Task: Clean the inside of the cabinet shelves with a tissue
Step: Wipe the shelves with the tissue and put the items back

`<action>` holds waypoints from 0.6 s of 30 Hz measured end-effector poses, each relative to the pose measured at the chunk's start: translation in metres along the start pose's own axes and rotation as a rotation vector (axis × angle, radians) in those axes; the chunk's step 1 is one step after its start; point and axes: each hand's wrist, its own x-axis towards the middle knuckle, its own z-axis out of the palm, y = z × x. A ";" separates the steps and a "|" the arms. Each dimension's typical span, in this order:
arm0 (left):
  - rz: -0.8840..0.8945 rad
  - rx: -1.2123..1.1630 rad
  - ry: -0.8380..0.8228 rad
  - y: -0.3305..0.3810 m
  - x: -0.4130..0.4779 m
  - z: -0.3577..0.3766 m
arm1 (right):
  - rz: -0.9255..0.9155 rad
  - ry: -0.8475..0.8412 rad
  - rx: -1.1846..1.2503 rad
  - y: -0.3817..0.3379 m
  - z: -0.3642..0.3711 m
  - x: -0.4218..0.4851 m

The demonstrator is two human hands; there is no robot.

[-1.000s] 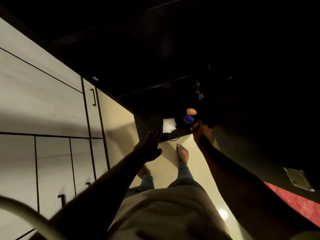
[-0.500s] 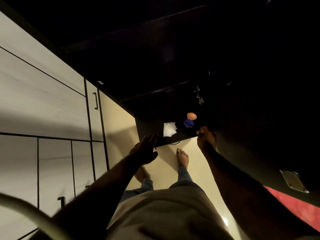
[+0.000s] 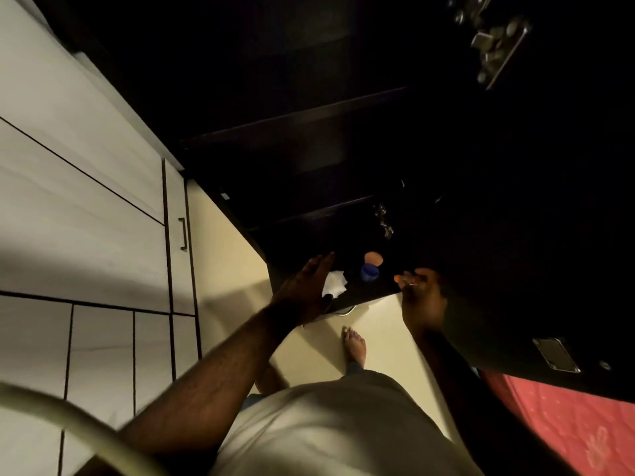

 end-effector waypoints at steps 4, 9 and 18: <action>0.046 0.028 0.013 0.010 -0.004 -0.019 | -0.073 -0.036 0.088 -0.032 -0.003 -0.003; 0.204 0.053 0.141 0.023 -0.017 -0.046 | -0.218 -0.136 0.357 -0.091 -0.010 0.000; 0.359 0.073 0.510 0.059 -0.034 -0.128 | -0.383 -0.136 0.551 -0.212 -0.028 -0.005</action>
